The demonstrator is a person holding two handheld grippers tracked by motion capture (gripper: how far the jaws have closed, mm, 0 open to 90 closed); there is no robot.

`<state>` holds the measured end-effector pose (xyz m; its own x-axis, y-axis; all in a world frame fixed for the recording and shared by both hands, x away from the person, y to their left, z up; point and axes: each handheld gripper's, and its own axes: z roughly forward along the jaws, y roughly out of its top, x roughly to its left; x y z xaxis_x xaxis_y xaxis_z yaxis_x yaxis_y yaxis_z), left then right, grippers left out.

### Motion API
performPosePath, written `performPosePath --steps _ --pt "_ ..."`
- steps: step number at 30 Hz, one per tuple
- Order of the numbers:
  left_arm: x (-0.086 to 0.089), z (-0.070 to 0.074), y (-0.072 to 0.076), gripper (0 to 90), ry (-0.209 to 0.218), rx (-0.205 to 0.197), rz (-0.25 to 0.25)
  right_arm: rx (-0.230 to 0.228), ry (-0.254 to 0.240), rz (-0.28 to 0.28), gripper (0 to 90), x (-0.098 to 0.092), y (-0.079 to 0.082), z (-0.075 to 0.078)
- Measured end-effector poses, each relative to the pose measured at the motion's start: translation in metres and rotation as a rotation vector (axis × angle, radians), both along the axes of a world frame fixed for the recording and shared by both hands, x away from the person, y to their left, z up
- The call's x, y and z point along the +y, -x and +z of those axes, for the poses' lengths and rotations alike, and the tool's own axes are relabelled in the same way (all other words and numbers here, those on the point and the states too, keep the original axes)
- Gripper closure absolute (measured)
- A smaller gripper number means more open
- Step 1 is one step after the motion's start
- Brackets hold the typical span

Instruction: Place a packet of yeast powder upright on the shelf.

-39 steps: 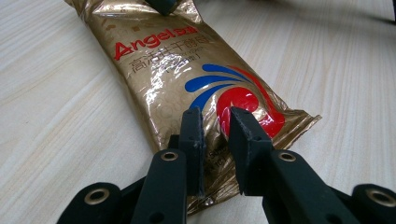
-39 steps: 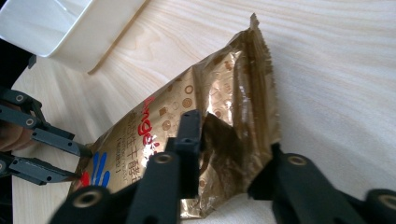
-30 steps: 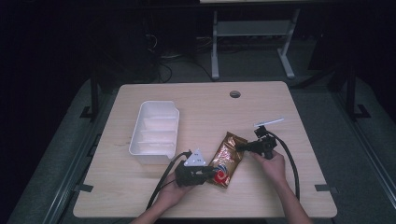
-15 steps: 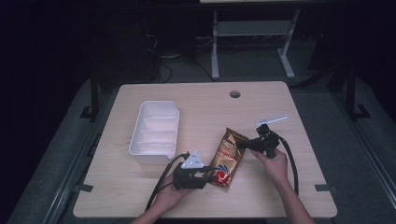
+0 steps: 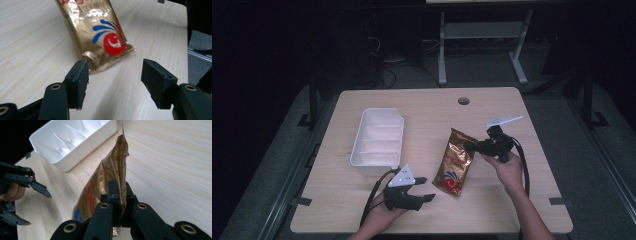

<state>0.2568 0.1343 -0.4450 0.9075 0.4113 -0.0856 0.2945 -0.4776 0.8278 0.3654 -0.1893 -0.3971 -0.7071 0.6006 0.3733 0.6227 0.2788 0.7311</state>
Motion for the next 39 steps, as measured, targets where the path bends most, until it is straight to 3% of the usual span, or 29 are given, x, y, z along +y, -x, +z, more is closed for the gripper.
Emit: performPosePath --steps 7,12,39 --pt "0.004 -0.005 0.009 34.9 -0.019 -0.019 -0.039 -0.029 -0.002 0.005 89.4 -0.003 -0.001 0.017" --pt "0.004 -0.006 0.009 33.8 -0.009 -0.021 -0.059 -0.048 0.001 0.006 89.4 -0.003 -0.002 0.029" --pt "0.011 -0.002 0.009 30.0 0.011 -0.035 -0.060 -0.113 0.025 0.072 89.5 0.028 -0.012 0.063"
